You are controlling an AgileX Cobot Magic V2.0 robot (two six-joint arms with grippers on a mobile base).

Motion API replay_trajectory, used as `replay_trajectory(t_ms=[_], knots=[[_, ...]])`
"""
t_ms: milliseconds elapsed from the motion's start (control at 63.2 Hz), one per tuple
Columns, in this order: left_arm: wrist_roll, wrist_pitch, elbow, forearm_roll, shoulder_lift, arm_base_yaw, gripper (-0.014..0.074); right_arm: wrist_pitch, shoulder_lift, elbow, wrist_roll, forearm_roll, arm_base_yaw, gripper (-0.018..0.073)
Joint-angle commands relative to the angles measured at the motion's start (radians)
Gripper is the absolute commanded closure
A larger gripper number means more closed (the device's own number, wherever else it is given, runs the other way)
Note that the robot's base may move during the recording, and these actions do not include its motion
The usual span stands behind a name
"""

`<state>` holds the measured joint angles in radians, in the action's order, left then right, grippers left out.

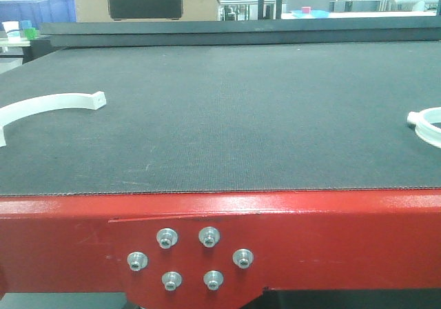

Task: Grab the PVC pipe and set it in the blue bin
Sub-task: 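Move both grippers toward the two white C-shaped pipe pieces, then lower both open grippers over the white pipe pieces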

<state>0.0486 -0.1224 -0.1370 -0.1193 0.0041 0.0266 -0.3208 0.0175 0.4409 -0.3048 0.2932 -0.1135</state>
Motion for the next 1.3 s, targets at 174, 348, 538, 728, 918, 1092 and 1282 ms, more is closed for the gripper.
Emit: replay_trajectory(t_ms=[174,348,538,728,918,1092,1282], knots=[[-0.004,-0.196,-0.232,0.028,0.103,-0.002,0.0707,0.030,0.015,0.008,0.000,0.004,-0.007,0.0721],[-0.004,-0.203,-0.320,0.016,0.309,-0.002,0.0707,-0.039,0.096,0.028,0.000,0.015,-0.007,0.0721],[-0.004,-0.204,-0.414,0.014,0.510,-0.002,0.0707,-0.146,0.241,0.101,0.000,0.015,-0.007,0.0721],[-0.004,-0.163,-0.482,0.047,0.659,-0.005,0.0707,-0.202,0.416,0.203,0.000,0.015,-0.007,0.0721],[-0.004,-0.006,-0.501,0.043,0.739,-0.005,0.0707,-0.206,0.587,0.254,0.000,0.015,-0.004,0.0721],[-0.004,0.055,-0.507,0.043,0.750,-0.005,0.0707,-0.218,0.712,0.268,0.000,0.016,-0.004,0.0721],[-0.004,0.081,-0.507,0.043,0.750,-0.005,0.0707,-0.205,0.776,0.268,0.000,0.044,-0.004,0.0721]])
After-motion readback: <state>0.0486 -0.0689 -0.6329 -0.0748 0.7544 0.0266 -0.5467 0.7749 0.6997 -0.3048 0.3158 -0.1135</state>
